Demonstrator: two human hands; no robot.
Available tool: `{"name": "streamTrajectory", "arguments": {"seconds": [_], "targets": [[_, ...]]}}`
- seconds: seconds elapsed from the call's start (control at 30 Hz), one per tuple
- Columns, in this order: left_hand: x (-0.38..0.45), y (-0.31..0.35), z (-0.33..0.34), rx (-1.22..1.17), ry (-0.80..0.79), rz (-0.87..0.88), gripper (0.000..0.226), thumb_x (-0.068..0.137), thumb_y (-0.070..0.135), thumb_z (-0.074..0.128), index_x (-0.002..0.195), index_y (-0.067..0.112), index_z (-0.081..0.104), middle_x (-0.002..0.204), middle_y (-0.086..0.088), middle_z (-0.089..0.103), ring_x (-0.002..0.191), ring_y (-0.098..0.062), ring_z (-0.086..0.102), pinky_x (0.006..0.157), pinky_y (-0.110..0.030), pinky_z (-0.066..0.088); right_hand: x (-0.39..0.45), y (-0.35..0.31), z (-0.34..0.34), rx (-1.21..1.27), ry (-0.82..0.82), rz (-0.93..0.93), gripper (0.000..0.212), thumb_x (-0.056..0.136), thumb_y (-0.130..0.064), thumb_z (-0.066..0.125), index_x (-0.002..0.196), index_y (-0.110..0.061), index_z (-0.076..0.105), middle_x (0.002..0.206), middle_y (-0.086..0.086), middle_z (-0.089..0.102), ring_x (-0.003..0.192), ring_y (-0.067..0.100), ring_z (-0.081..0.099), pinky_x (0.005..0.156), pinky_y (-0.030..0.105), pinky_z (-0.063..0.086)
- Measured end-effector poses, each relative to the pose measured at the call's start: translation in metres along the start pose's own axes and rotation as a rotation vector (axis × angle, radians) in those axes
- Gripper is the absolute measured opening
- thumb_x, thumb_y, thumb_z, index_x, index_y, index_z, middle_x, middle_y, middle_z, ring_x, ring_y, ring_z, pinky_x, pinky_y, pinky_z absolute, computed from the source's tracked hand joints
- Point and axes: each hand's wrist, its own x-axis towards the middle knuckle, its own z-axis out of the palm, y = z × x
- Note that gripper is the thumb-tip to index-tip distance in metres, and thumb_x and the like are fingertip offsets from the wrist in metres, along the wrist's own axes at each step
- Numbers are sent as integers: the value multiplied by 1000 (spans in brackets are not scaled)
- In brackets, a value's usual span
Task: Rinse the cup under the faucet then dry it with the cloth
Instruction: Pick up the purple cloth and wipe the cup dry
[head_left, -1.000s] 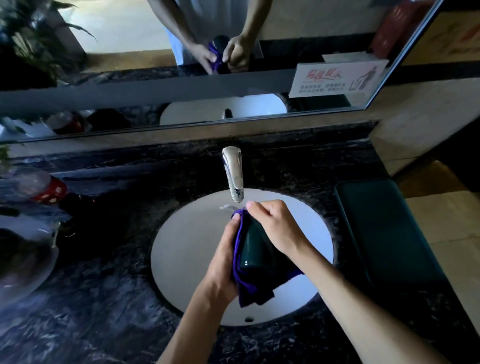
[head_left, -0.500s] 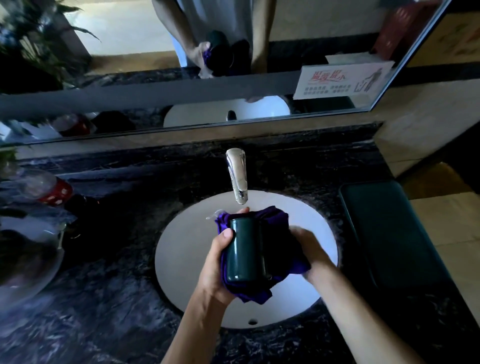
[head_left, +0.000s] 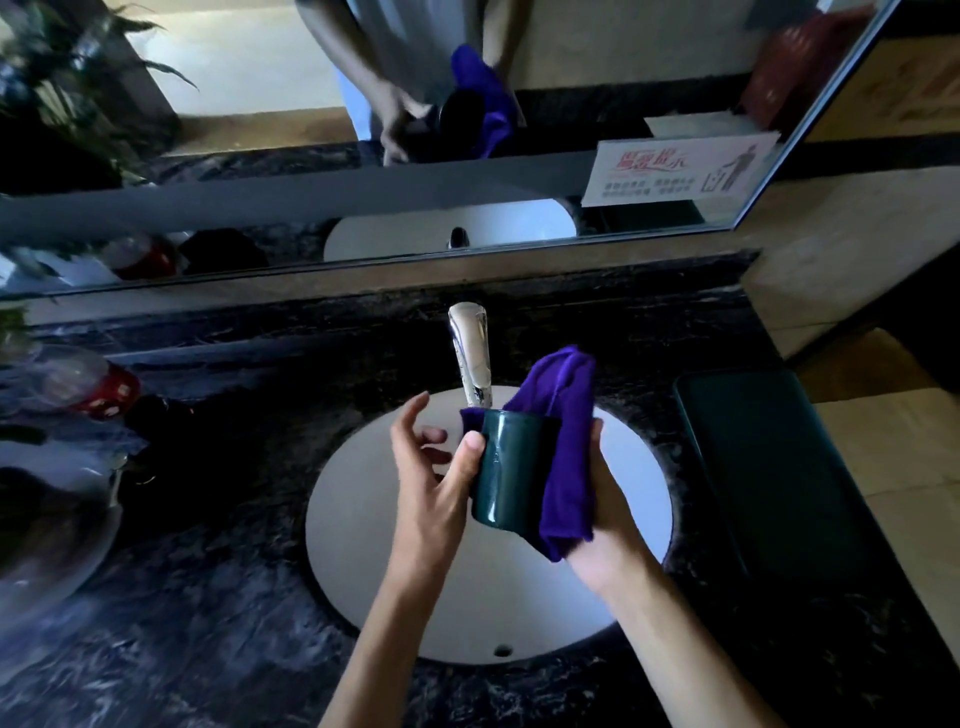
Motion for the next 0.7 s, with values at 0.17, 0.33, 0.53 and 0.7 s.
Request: {"name": "streamTrajectory", "arguments": {"seconds": [0.17, 0.33, 0.53, 0.7], "targets": [[-11, 6, 9, 3, -64, 49, 35, 107, 46, 39, 114, 24, 66, 96, 2, 68, 83, -17, 61, 72, -39, 51, 0, 2, 1, -371, 44, -229, 80, 81, -58, 71, 146, -22, 39, 141, 2, 56, 133, 20, 52, 110, 42, 43], [-15, 16, 12, 26, -254, -84, 61, 96, 67, 37, 95, 9, 56, 72, 12, 58, 66, -9, 48, 65, -31, 44, -1, 10, 1, -586, 114, -323, 45, 94, -31, 59, 137, -18, 51, 133, -4, 65, 126, 9, 58, 105, 29, 46], [-19, 18, 9, -140, -442, -117, 86, 77, 66, 78, 131, 7, 48, 100, 0, 71, 86, -10, 71, 72, -36, 62, -4, 10, 7, -545, 278, -403, 32, 102, -30, 42, 117, -14, 66, 109, -8, 75, 101, 6, 69, 81, 19, 52], [-8, 18, -1, -65, -424, -81, 95, 58, 61, 93, 130, 15, 50, 107, 14, 71, 97, -2, 69, 76, -24, 58, -6, -12, 2, -638, 247, -343, 41, 100, -46, 49, 105, -10, 69, 95, 2, 75, 88, 11, 69, 74, 16, 50]]}}
